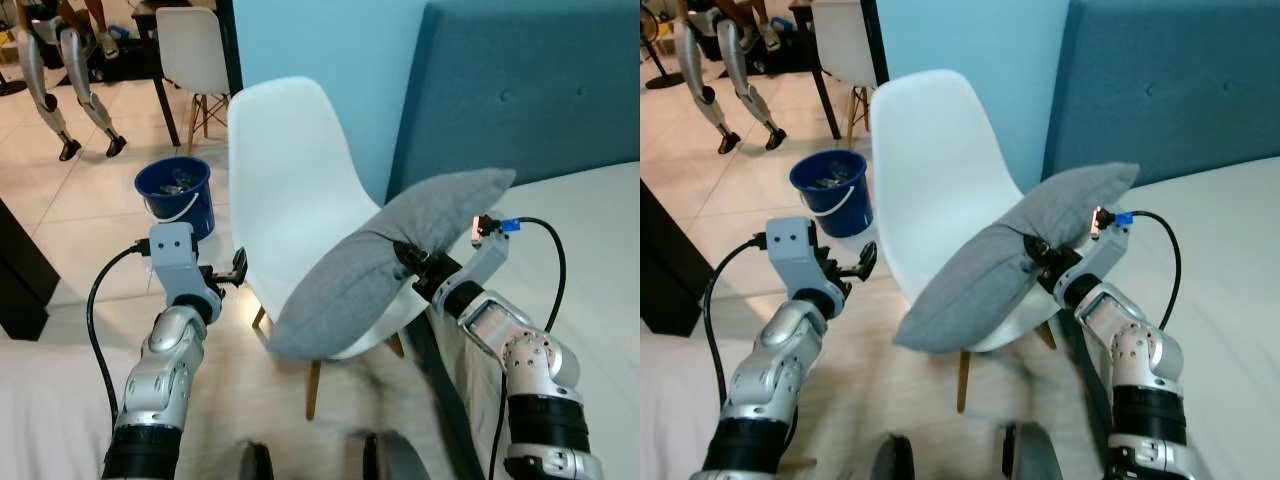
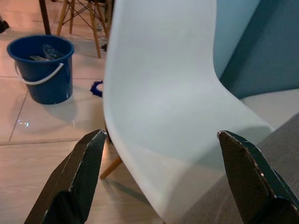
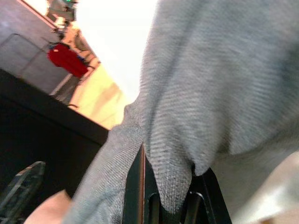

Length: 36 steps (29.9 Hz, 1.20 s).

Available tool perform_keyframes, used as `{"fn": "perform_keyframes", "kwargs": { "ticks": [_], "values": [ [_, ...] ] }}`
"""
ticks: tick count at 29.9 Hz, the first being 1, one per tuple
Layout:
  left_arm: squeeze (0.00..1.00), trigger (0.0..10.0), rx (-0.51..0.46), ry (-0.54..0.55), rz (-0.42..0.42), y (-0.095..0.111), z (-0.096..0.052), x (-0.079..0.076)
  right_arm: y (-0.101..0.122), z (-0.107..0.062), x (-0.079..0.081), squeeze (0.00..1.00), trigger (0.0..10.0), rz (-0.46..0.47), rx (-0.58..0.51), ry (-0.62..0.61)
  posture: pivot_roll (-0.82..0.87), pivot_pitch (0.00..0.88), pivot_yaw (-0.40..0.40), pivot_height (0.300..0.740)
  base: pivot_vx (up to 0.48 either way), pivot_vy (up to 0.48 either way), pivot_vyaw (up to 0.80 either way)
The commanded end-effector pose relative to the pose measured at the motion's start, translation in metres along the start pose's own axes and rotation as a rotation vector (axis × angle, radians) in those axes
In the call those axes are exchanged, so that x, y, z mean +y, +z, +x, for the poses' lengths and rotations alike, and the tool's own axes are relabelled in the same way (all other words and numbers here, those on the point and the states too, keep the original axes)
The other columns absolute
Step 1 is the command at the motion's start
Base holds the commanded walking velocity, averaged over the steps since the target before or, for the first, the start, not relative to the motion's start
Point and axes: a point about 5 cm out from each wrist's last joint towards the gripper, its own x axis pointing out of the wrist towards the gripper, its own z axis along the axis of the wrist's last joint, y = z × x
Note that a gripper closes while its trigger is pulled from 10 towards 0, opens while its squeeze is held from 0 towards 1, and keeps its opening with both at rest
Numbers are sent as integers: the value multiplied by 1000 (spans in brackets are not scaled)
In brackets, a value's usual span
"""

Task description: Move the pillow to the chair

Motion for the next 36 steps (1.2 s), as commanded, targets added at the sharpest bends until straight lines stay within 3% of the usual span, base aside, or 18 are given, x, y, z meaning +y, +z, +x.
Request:
{"fn": "perform_keyframes", "kwargs": {
  "ticks": [1,8,17,22,30,36],
  "values": [
    [0,10000,17,9,0,-3,-2,1,10,0,4,0,10000,-31,-62,26,-75,95,14,592,0,0,0],
    [0,10000,20,10,-2,-3,-1,1,12,-1,4,0,10000,-27,-74,43,-77,94,15,592,0,0,0],
    [0,10000,19,8,-1,-2,-1,0,7,2,1,0,10000,-69,-13,19,-76,98,17,572,0,0,0],
    [0,10000,20,10,0,-2,-1,0,1,9,-7,0,10000,-84,40,-28,-75,99,17,547,0,0,0],
    [0,10000,13,9,-2,2,-3,0,3,29,-1,0,10000,-11,32,42,-54,129,13,517,0,0,0],
    [0,10000,8,24,9,9,-10,5,-23,37,-3,0,10000,-108,233,25,-23,189,0,492,0,0,0]
  ]
}}
